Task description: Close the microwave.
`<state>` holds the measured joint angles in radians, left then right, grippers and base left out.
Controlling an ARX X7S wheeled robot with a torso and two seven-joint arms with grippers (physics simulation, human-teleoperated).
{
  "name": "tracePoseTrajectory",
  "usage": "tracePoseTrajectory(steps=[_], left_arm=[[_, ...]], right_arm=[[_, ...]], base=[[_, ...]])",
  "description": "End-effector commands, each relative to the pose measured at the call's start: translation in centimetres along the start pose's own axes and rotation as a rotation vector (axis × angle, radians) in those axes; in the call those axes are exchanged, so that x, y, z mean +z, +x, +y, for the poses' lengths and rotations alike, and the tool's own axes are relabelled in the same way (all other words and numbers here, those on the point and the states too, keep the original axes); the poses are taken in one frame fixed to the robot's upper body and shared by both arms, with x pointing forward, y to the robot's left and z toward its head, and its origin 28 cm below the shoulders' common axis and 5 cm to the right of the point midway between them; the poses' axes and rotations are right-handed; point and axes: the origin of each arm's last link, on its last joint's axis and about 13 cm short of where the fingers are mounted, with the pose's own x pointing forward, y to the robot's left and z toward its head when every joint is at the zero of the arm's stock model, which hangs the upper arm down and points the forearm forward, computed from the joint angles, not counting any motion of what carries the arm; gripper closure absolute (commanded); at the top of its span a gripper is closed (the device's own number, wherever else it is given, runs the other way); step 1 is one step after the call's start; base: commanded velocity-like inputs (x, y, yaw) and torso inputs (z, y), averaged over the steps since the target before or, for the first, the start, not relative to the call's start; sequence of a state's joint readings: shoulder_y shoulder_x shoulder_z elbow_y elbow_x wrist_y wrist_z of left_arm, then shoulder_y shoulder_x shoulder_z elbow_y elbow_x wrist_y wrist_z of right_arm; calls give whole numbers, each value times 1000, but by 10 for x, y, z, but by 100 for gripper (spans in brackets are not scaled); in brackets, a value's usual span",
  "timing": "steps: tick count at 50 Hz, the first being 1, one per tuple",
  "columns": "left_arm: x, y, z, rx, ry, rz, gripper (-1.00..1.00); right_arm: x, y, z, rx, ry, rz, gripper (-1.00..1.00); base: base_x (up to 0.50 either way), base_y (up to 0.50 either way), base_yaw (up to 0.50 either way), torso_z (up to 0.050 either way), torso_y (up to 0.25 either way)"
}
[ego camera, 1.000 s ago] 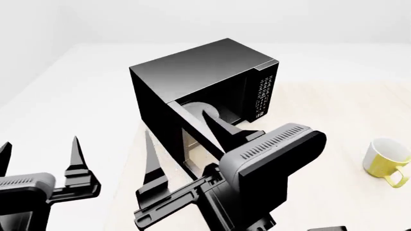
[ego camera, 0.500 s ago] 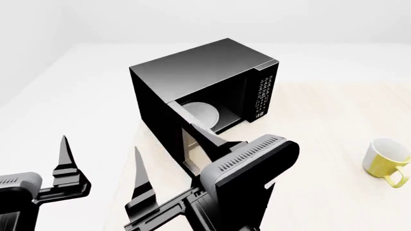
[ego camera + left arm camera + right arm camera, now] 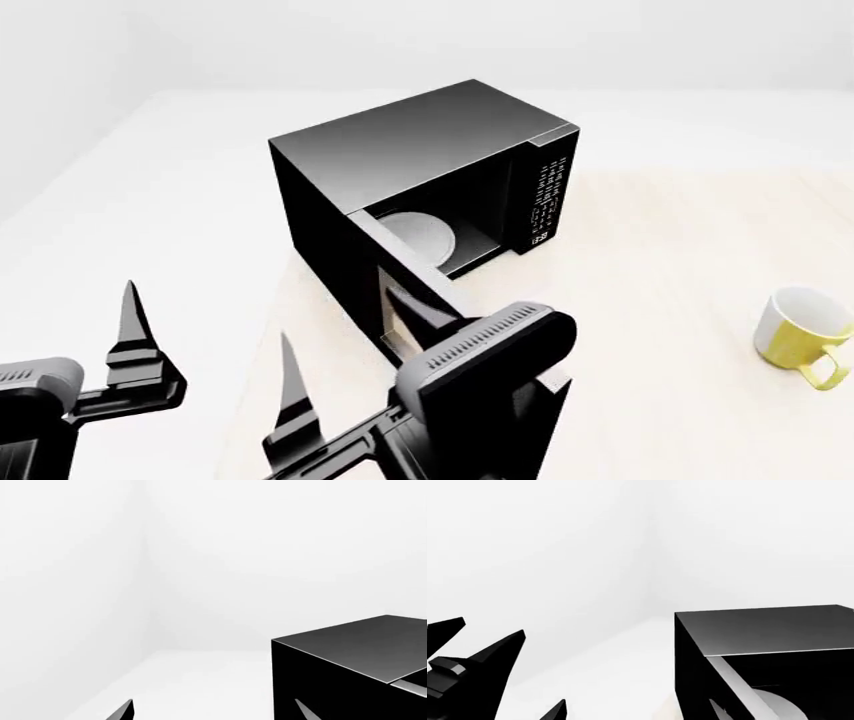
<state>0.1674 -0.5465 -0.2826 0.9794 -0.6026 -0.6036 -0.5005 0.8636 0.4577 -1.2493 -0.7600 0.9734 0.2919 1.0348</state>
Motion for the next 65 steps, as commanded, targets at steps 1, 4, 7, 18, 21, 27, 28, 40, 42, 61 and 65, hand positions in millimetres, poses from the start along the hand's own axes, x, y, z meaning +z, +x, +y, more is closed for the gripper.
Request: tracePoseTrajectory(steps=[1,4,7,18,21,27,28,40,42,61,65], left_arm=[[0,0,0,-1,-1,0,-100],[-1,0,0,-1,-1,0,-100],[-2,1,0,-2,-1,0,-100],[-1,1,0,-4,-1,-1,-100],[0,1,0,-3,-1,-2,-100],[-1,0,0,-5,0,-1,-100],[0,0,0,-4,-1,-2,-100],[-1,1,0,-5,-1,-2,-100],[-1,1,0,-5,-1,-2,-100],[0,0,0,-9,-3,-2,-100],[1,0,0,-8,-4,-2,-100]], right_arm=[[-9,3,1,7,2,34,-100],[-11,3,4,18,0,42,-100],[-12,3,5,25,0,45,-100],[-25,9,4,30,16,89,-100],[-29,10,4,30,19,101,-100],[-35,11,4,28,23,120,-100],[-36,12,4,27,23,125,-100],[-46,14,3,22,20,155,-100],[-48,15,3,16,19,161,-100],[-61,17,2,-3,-5,206,-100],[-65,19,0,-11,-8,219,-100]], base=[[0,0,0,0,0],[0,0,0,0,0],[0,0,0,0,0],[0,0,0,0,0],[0,0,0,0,0],[0,0,0,0,0],[0,0,0,0,0],[0,0,0,0,0],[0,0,0,0,0],[0,0,0,0,0],[0,0,0,0,0]])
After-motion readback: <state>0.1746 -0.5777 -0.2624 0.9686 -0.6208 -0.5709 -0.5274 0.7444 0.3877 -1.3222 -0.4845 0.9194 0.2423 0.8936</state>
